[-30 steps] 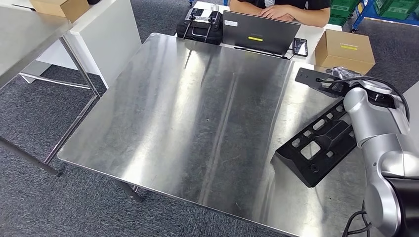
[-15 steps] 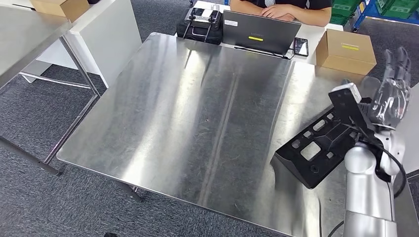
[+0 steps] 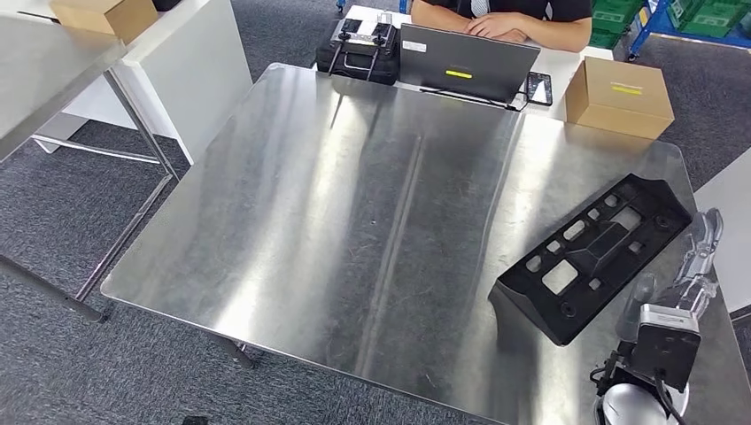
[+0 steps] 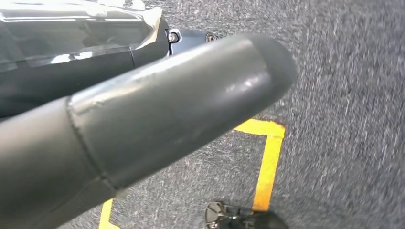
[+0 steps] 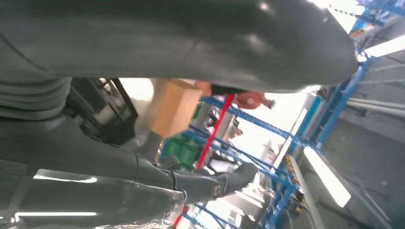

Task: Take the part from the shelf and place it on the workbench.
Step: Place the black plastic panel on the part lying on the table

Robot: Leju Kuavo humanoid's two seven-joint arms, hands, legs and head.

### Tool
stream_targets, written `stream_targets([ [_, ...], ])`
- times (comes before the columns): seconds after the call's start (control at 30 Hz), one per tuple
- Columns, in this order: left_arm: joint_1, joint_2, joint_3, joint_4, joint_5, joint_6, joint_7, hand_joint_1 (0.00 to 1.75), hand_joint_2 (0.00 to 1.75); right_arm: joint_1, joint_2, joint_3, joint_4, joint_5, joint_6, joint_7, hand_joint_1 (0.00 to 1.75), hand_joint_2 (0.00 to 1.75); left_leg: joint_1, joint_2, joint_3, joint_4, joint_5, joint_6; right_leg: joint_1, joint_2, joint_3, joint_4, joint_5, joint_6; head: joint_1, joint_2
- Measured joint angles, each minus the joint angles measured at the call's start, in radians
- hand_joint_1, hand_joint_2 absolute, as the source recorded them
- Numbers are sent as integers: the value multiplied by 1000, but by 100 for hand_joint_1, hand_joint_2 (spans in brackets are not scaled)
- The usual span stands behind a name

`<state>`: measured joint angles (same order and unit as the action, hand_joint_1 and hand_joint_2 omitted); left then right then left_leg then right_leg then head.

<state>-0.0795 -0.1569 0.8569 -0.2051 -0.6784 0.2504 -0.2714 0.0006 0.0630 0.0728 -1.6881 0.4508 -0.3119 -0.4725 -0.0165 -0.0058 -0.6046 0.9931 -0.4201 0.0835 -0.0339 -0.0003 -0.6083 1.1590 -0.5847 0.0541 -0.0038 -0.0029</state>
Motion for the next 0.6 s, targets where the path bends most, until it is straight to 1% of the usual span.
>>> stream_targets([
  [0.03,-1,0,8,0,9,4,0,0,0,18,7,3,1,-9,2,-12,0,0,-1,-1,-1,0,0,0,3,0,-31,64,-24,-4,0,0],
  [0.07,-1,0,16,0,20,9,1,0,0,38,15,10,3,-18,3,-29,0,0,-2,-2,-1,0,0,1,7,0,-48,99,-32,-4,-1,0],
  [0.1,-1,0,27,0,33,14,1,0,0,57,24,18,6,-29,2,-47,0,0,-4,-3,-1,0,0,0,10,0,-45,95,-24,0,0,0],
  [0.13,-1,0,39,0,46,20,0,0,0,73,34,26,9,-44,1,-65,0,0,-5,-3,-1,1,0,0,12,0,-21,50,-2,4,-1,0],
  [0.17,-1,0,51,0,61,26,-1,0,0,86,43,35,12,-62,1,-79,0,0,-5,-3,-1,1,0,-1,14,0,19,-23,23,7,0,0],
  [0.2,-1,0,64,-1,75,32,-2,0,0,98,51,41,13,-78,1,-89,0,0,-6,-3,-1,2,1,-4,16,0,59,-92,49,6,-1,0],
  [0.23,-1,0,77,-1,87,37,-4,0,0,108,59,46,13,-92,2,-96,0,0,-8,-4,-1,3,2,-7,19,0,89,-144,70,3,-2,0],
  [0.27,-1,1,90,-2,98,43,-5,0,0,117,66,49,13,-102,4,-102,0,0,-9,-4,-1,6,2,-12,21,1,103,-172,82,-3,-2,0],
  [0.3,0,0,103,-3,106,51,-4,0,0,125,71,51,13,-107,8,-106,0,0,-8,-4,0,7,4,-18,26,2,103,-177,89,-9,-3,0],
  [0.33,0,0,115,-3,116,61,-2,0,0,131,76,53,12,-108,11,-109,0,0,-8,-4,0,6,6,-25,25,2,97,-181,92,-16,-3,0],
  [0.37,1,1,129,-4,126,72,2,0,0,135,80,55,10,-104,15,-111,0,0,-6,-4,-2,9,3,-33,21,2,96,-188,96,-26,-3,0],
  [0.4,2,1,142,-5,138,84,7,0,0,139,84,58,9,-97,16,-112,0,0,-4,-4,-7,20,-13,-41,17,1,97,-194,103,-38,-4,0],
  [0.43,3,0,157,-6,150,94,14,0,0,142,89,63,8,-88,16,-112,0,0,-1,-4,-19,52,-48,-50,11,0,96,-200,111,-49,-4,0],
  [0.47,4,-1,171,-6,162,103,21,0,0,146,93,67,8,-79,13,-111,0,0,4,-3,-37,107,-96,-59,7,0,94,-203,119,-56,-5,0],
  [0.5,6,-3,186,-7,172,110,28,0,0,150,96,72,9,-71,10,-110,0,0,10,-3,-59,177,-149,-67,7,-1,87,-203,125,-60,-7,0],
  [0.53,7,-6,199,-7,181,115,34,0,0,155,100,75,11,-66,7,-110,0,0,17,-2,-79,247,-190,-75,6,-1,80,-203,131,-59,-8,0],
  [0.57,8,-8,210,-7,186,119,39,0,0,158,102,77,12,-63,5,-109,0,0,24,-2,-87,295,-211,-82,6,-2,73,-202,137,-56,-8,0],
  [0.6,9,-10,219,-7,189,122,43,0,0,161,103,79,14,-62,3,-109,0,0,30,-1,-79,310,-210,-88,4,-3,67,-201,141,-52,-8,0],
])
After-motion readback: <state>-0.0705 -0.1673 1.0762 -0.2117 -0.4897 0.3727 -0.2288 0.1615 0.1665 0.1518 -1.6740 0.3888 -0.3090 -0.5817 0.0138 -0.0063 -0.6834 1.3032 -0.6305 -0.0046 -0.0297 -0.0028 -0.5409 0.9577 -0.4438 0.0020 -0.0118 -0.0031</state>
